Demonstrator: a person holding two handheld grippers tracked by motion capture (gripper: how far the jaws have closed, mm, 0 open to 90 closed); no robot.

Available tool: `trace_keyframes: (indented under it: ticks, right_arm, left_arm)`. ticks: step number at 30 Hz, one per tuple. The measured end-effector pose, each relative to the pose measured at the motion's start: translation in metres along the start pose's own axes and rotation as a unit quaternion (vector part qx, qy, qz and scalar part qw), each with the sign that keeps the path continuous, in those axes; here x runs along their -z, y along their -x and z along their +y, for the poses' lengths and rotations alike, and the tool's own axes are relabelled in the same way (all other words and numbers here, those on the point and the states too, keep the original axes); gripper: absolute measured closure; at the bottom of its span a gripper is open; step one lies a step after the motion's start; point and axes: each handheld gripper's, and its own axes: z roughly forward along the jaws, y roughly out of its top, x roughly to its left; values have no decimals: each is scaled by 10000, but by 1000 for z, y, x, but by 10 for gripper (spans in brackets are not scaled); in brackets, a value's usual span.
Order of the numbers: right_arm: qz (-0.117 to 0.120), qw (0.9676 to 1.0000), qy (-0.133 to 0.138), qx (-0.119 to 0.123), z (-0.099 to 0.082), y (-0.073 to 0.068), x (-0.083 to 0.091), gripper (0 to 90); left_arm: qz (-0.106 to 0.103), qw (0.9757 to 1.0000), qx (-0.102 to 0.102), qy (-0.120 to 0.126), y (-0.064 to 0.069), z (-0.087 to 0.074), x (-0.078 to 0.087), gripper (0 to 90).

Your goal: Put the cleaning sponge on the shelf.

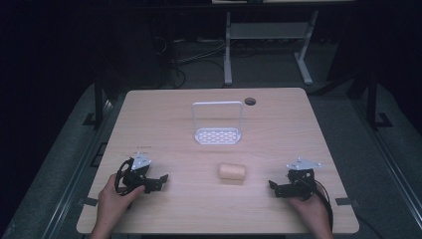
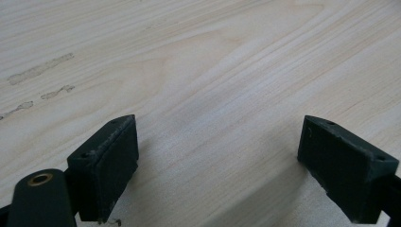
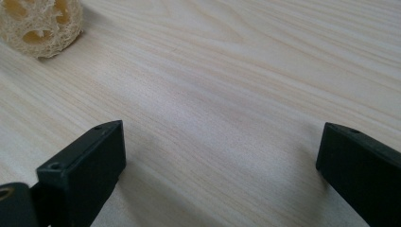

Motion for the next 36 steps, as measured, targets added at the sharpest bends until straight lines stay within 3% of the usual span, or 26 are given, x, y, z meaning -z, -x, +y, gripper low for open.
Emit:
trace_keyframes:
  ticks: [18, 36]
  right_arm:
    - [200, 9997, -104, 57, 10, 5, -4, 21]
    - [427, 9988, 52, 246, 31, 8, 1, 21]
  left_arm:
    - [0, 10000, -1, 0, 0, 0, 0, 127]
    - [1, 10000, 0, 2, 0, 0, 0, 127]
